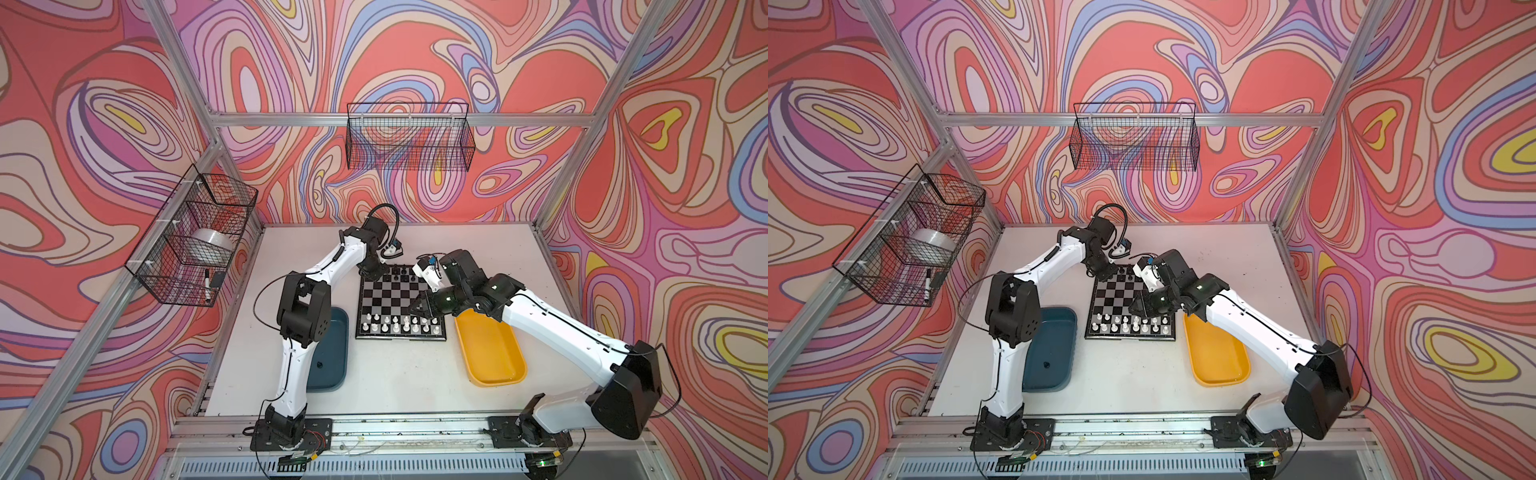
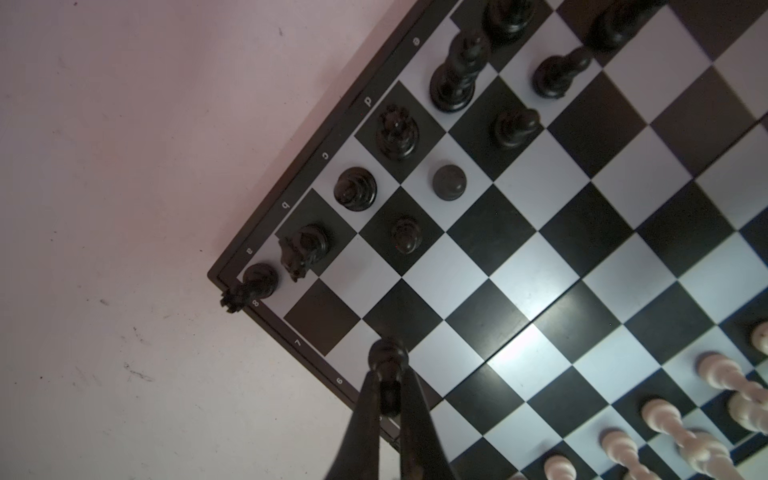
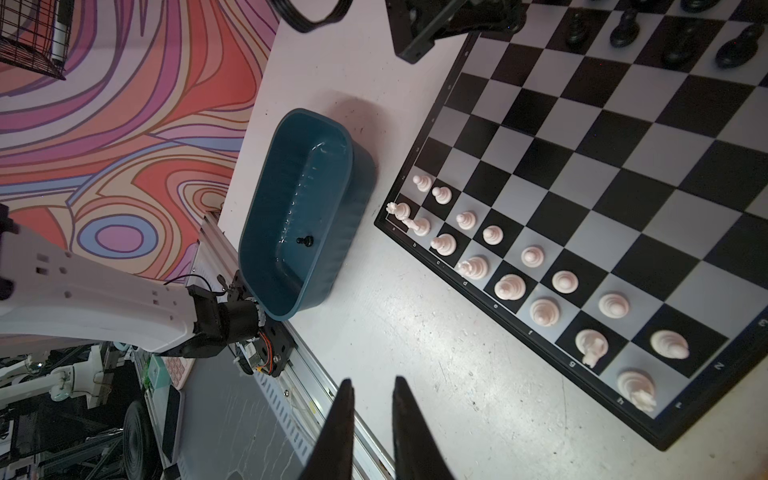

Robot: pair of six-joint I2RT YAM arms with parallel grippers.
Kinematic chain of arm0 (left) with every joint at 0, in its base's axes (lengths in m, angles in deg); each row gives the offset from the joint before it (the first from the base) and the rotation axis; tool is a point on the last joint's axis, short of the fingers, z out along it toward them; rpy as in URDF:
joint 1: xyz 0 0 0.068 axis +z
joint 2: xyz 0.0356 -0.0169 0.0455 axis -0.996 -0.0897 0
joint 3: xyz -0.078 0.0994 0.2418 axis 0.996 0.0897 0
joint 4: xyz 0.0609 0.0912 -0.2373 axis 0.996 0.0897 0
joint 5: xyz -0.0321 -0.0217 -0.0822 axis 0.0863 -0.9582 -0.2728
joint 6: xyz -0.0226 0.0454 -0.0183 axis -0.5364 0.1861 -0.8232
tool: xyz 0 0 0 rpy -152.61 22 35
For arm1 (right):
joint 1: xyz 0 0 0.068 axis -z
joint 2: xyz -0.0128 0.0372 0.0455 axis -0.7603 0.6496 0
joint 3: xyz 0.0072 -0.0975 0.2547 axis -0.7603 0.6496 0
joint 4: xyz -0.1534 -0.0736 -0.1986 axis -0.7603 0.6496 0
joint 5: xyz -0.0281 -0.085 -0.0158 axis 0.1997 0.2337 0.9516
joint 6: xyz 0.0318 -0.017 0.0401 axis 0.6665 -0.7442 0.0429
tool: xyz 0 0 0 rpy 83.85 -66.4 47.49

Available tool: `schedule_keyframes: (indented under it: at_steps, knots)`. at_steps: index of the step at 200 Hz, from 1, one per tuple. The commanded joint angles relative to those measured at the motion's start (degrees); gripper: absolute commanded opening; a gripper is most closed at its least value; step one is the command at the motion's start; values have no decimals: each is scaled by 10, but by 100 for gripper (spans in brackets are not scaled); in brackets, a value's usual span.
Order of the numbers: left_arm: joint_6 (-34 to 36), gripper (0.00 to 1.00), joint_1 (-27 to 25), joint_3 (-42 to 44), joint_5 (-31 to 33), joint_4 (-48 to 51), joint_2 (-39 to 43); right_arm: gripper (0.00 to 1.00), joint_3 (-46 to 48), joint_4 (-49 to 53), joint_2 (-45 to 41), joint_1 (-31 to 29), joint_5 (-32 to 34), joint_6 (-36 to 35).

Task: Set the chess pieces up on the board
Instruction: 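Carry the black pawn with the left gripper over the board's corner, then lower the black pawn onto the square in front of the corner pieces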

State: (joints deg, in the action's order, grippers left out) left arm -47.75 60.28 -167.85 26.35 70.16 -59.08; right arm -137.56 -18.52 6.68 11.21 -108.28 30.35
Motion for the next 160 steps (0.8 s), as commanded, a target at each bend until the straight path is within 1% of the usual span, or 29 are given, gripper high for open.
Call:
schedule_keyframes:
  at_steps: [1,160]
  knots:
    - [-6,10,-5,-18,6,-1,-19,18,8,-2,-12,0,8,2]
    - [-7,11,-5,-34,24,-10,-54,18,11,-2,-8,-1,10,-1]
